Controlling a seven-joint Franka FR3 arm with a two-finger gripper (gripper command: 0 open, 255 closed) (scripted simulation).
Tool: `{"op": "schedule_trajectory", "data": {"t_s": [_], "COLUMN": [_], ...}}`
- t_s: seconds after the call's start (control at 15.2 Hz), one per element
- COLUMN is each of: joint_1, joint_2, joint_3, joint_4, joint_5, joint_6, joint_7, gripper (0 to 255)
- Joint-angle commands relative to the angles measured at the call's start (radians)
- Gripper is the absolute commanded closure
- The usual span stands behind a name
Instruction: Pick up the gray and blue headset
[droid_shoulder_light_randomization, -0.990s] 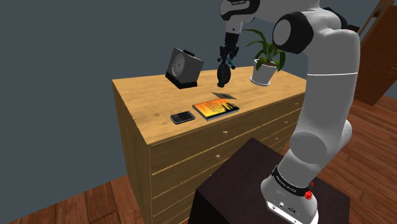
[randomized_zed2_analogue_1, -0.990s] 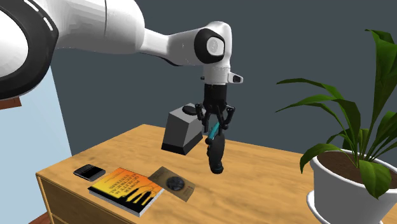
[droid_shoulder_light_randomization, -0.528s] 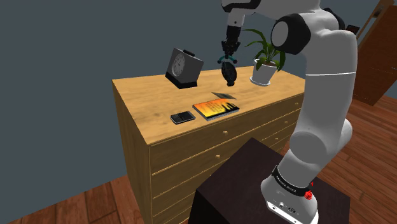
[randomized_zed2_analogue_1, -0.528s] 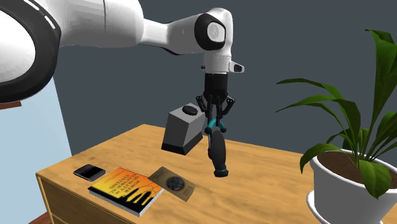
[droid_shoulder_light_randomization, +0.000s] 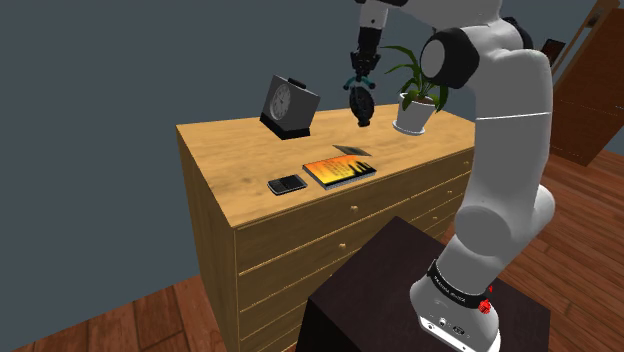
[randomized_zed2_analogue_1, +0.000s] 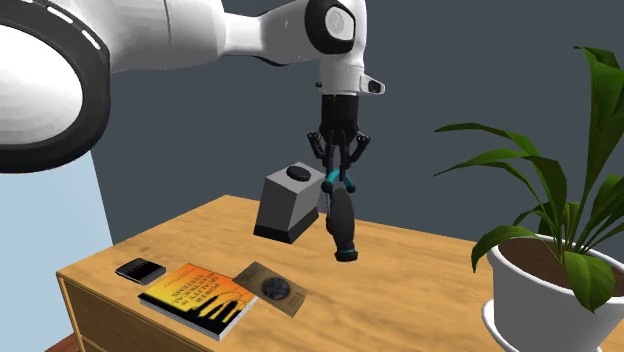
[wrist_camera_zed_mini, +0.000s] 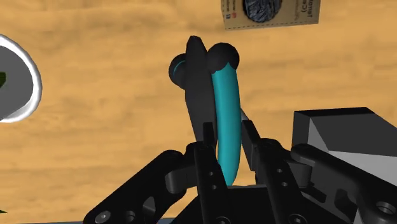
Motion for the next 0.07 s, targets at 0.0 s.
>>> {"op": "schedule_trajectory", "data": {"t_s": [0.0], "joint_1": [-0.003], "joint_2": [0.002], "joint_3": [0.000], "joint_4": [0.012], "joint_5": [0.001], "joint_6": [-0.010], "joint_7": [-0.002], "gripper": [255]}}
